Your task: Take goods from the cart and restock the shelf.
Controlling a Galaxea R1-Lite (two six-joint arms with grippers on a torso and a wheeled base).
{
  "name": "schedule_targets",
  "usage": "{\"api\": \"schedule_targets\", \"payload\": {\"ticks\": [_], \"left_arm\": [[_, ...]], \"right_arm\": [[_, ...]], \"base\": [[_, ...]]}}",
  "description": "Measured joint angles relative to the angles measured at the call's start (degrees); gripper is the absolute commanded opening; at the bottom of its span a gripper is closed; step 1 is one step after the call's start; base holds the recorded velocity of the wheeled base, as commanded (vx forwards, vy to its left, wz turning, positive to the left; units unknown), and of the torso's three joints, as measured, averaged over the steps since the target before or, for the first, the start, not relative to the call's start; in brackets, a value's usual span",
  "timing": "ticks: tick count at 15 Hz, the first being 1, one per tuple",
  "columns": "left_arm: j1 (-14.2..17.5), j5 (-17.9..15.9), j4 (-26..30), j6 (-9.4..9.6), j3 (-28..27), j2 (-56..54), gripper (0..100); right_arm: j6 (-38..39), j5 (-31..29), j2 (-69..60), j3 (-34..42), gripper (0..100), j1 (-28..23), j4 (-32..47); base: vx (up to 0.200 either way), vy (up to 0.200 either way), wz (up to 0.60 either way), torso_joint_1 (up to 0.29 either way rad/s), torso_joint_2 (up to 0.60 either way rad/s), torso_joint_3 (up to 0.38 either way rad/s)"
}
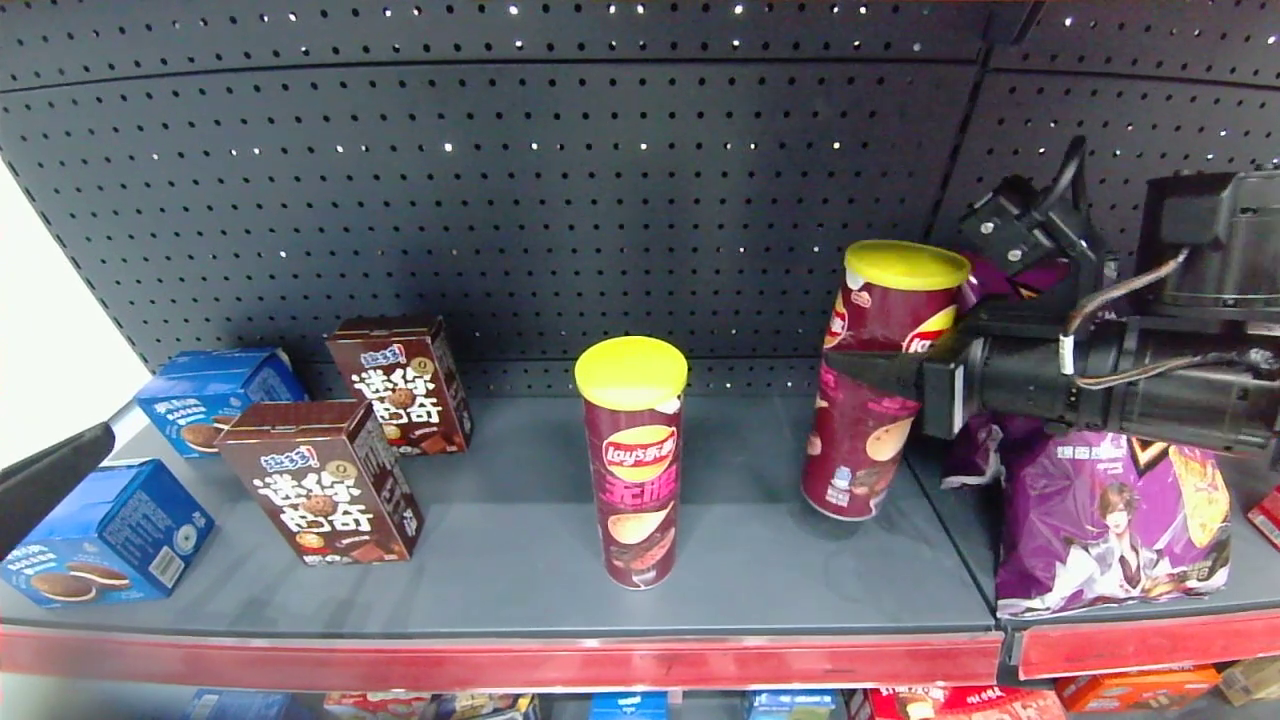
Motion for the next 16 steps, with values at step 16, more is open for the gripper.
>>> {"api": "schedule_targets", "payload": {"ticks": [16], "left_arm": [[0.0,0.0,0.1,0.01,-0.4,-0.4,100]], "right_arm": [[-0.7,-9.6,23.3,-16.2,0,5.5,-15.4]], "base": [[0.0,0.0,0.0,0.0,0.0,0.0]]}}
